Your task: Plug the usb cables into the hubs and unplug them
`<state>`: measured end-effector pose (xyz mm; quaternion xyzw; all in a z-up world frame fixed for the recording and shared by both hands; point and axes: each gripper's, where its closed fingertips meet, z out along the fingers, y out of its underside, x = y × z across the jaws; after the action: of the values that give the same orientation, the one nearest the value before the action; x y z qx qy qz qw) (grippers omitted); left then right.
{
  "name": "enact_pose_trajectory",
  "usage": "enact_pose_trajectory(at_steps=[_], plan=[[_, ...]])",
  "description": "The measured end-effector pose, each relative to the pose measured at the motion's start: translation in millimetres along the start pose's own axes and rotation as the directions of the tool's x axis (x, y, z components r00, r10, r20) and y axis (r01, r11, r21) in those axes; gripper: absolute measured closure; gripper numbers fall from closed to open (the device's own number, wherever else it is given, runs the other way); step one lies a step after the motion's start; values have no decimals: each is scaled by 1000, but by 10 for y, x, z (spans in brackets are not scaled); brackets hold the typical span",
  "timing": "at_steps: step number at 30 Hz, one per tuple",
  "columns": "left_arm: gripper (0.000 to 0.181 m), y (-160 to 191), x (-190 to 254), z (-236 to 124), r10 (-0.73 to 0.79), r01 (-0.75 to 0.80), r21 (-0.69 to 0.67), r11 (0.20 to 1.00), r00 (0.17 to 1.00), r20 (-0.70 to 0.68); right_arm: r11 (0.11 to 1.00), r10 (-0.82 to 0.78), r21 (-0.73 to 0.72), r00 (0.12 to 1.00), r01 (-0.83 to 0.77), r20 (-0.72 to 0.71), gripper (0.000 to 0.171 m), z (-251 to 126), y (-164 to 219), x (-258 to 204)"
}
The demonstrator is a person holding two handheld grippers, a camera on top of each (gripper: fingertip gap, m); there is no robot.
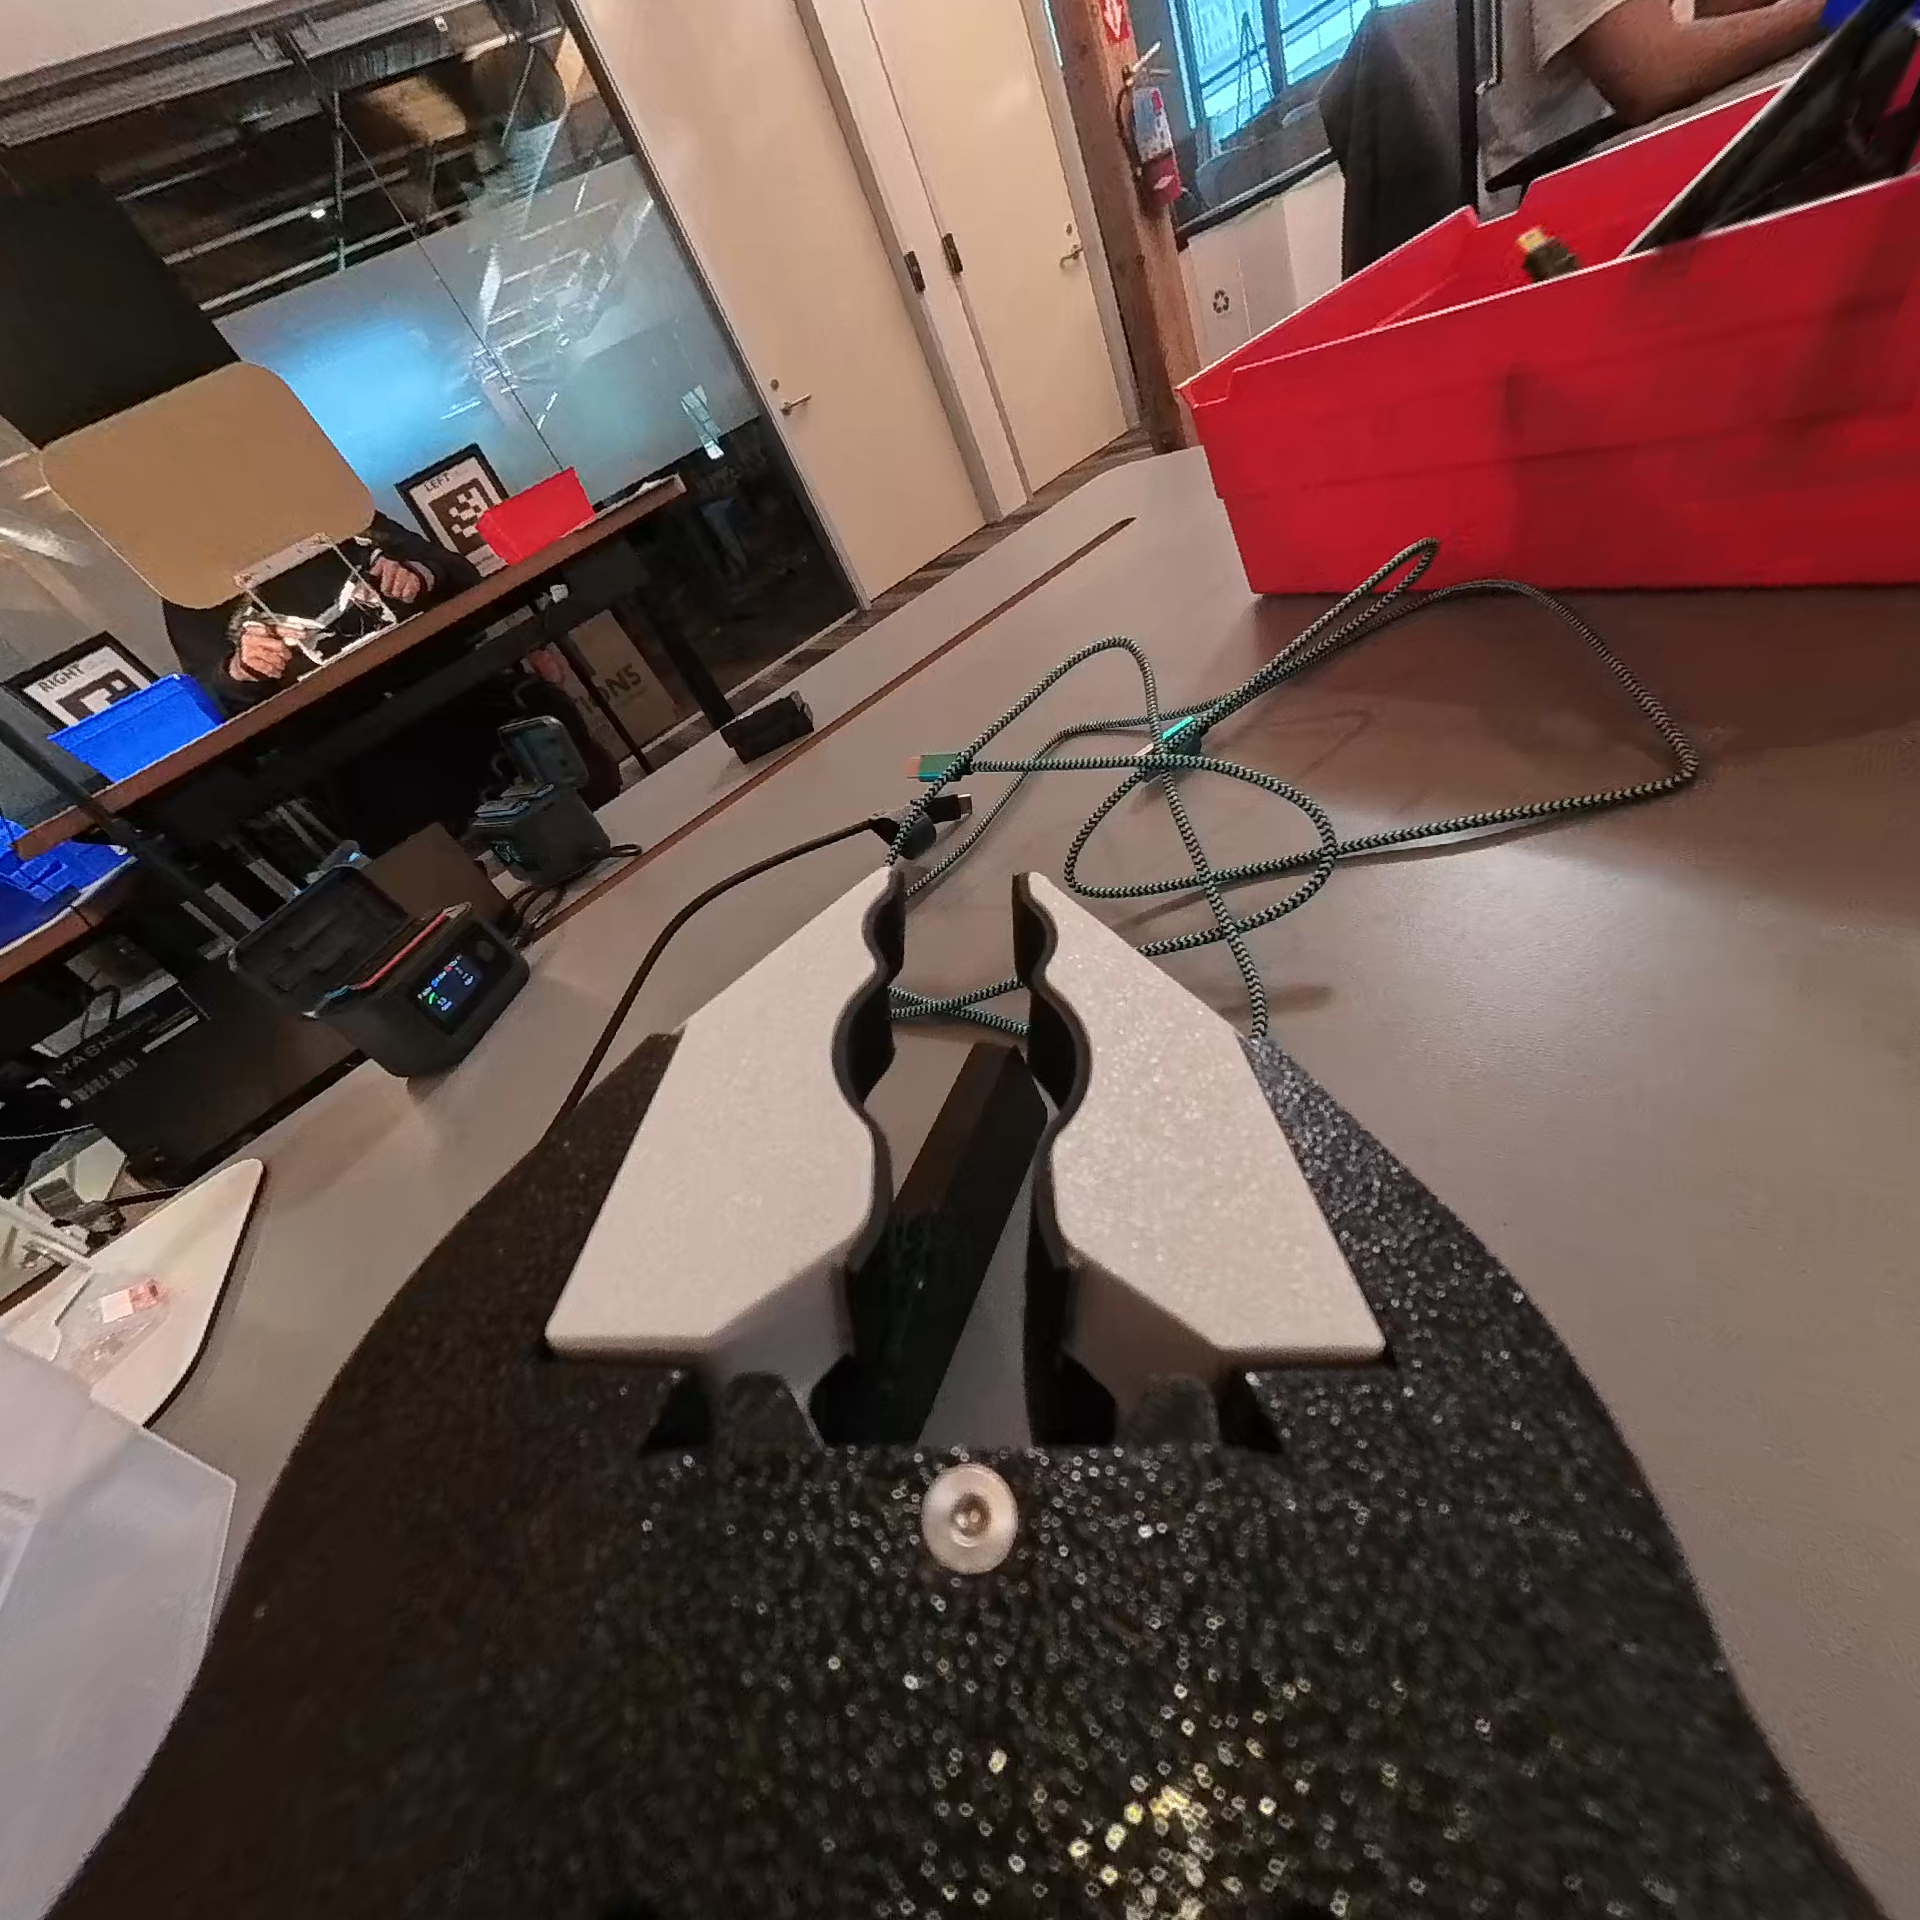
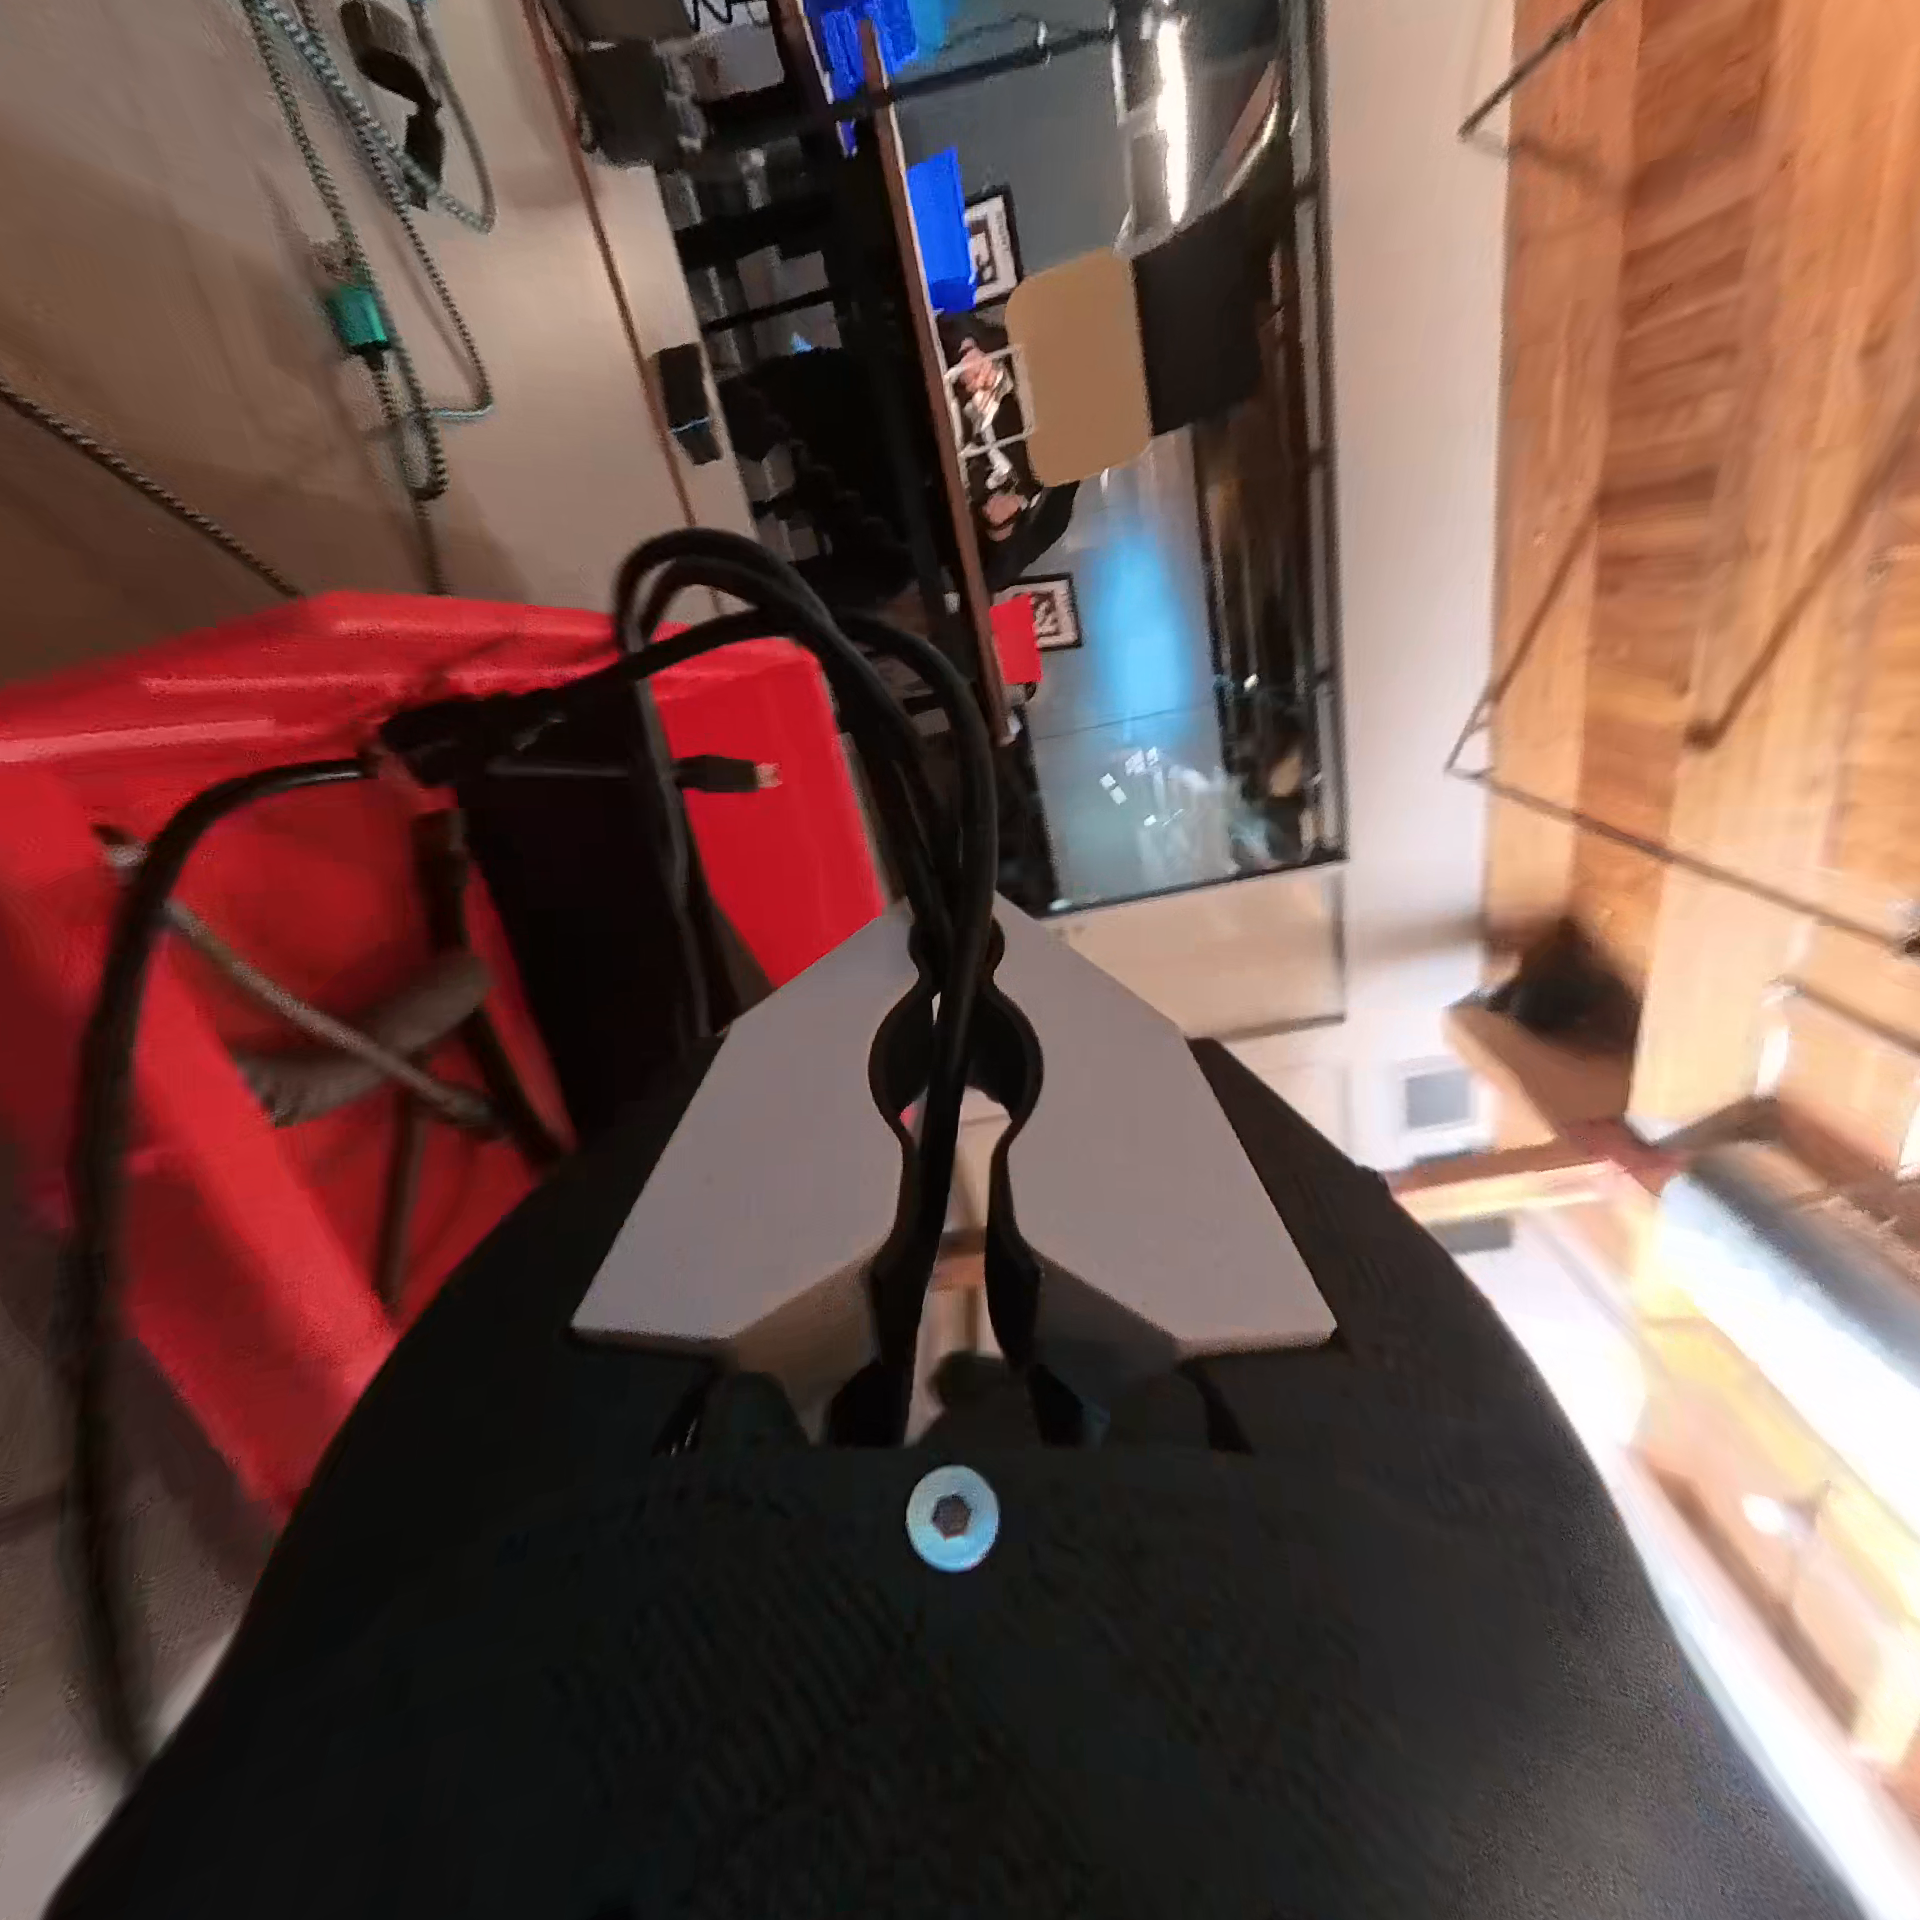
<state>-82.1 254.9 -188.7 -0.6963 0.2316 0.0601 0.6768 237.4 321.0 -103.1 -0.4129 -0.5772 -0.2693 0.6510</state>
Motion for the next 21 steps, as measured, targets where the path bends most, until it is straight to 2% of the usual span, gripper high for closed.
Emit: enact_pose_trajectory(at_steps=[4, 8, 10, 13, 16, 18, 21], plan=[[164, -2, 8, 1, 3, -3, 0, 1000, 1000, -3, 992, 90, -98, 989, -79, 119, 171, 20, 245, -384], [164, 2, 18, 2, 5, -5, -2, 1000, 1000, -8, 961, 194, -258, 912, -102, 362, 171, 29, 479, -815], [165, 4, 23, 4, 7, -7, -3, 1000, 1000, -10, 924, 299, -366, 815, -116, 497, 171, -10, 565, -1014], [165, 6, 33, 7, 11, -12, -6, 1000, 1000, -13, 863, 453, -492, 609, -115, 651, 171, -122, 610, -1259], [165, 4, 29, 2, 9, -9, -4, 1000, 1000, -10, 815, 542, -575, 445, -70, 713, 171, -214, 606, -1275], [164, 4, 19, -2, 2, -2, -3, 1000, 1000, -8, 757, 625, -650, 365, -69, 690, 154, -239, 577, -1119], [163, 3, -11, -6, -15, 15, 1, 1000, 1000, 1, 717, 677, -688, 345, -112, 650, 122, -213, 459, -647]])
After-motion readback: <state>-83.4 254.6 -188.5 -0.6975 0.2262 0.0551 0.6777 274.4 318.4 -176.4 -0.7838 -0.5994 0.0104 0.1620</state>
